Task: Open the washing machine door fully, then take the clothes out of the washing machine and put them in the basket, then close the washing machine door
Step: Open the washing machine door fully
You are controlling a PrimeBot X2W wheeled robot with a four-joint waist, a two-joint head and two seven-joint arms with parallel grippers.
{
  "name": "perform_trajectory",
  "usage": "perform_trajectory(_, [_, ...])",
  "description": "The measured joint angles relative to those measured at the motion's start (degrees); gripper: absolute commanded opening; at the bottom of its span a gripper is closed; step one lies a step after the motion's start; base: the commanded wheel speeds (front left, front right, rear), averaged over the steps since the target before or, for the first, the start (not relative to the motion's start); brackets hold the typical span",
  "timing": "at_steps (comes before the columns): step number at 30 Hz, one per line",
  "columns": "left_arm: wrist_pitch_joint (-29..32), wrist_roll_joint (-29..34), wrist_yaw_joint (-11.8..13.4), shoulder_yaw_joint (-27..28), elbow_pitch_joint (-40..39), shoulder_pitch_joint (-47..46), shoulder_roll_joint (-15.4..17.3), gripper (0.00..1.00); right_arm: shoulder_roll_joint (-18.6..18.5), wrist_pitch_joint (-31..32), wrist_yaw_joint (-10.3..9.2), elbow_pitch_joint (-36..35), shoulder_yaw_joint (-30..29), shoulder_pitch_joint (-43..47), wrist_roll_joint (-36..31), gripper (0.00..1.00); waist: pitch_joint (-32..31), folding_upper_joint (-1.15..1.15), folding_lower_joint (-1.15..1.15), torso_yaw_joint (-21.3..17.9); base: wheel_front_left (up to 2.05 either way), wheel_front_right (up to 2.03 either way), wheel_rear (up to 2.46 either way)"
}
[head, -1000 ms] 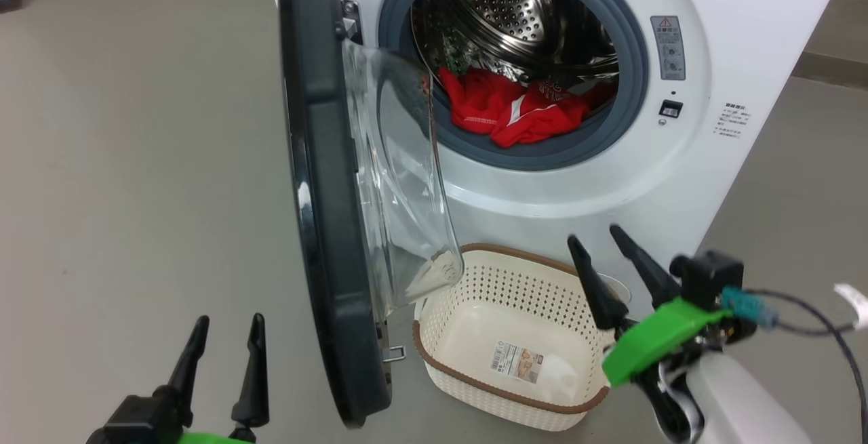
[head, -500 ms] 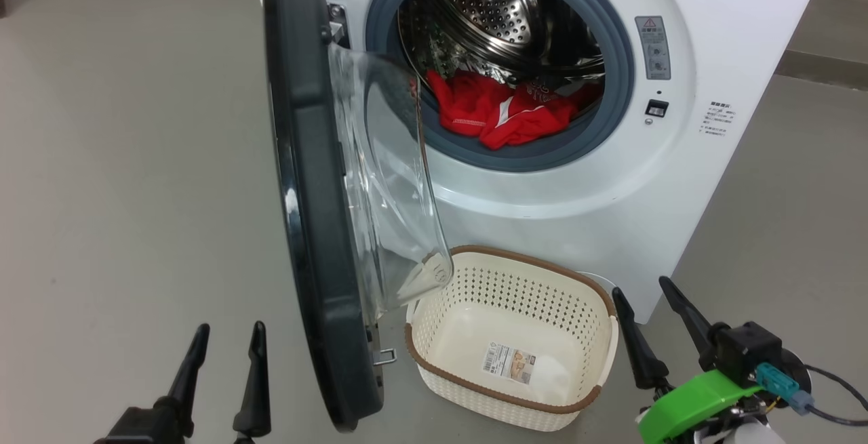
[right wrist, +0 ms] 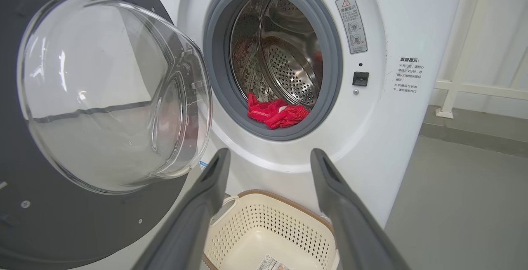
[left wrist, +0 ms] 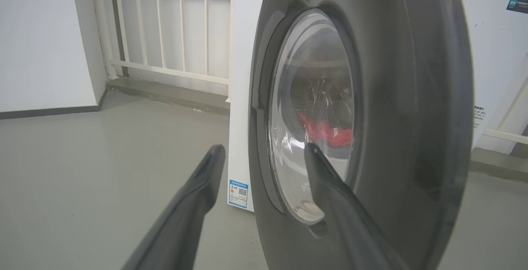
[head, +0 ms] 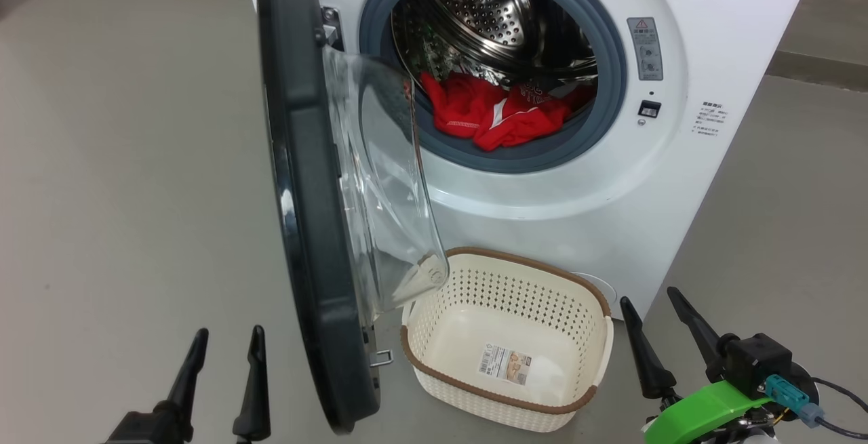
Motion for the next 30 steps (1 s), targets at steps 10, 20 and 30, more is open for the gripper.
perform_trajectory(10, [0.0, 0.0, 0.31, -0.54, -0.03, 0.18, 0.0, 1.0, 0.02, 0.0, 0.0, 0.07, 0.16, 0.05, 1.45, 1.0, -0.35, 0.0, 0.0, -0.54, 0.0, 0.0, 0.0])
perform_trajectory(20, [0.1, 0.82, 1.42, -1.31, -0.16, 0.9, 0.12, 0.0, 0.07, 0.0, 0.0, 0.16, 0.12, 0.67, 1.53, 1.0, -0.5, 0.0, 0.0, -0.92, 0.0, 0.0, 0.0])
perform_trajectory(30, [2.23, 0.37, 3.9, -1.53, -11.22, -3.35, 0.13, 0.0, 0.09, 0.0, 0.0, 0.45, 0.19, 0.67, 2.4, 1.0, -0.61, 0.0, 0.0, -0.82, 0.0, 0.0, 0.0])
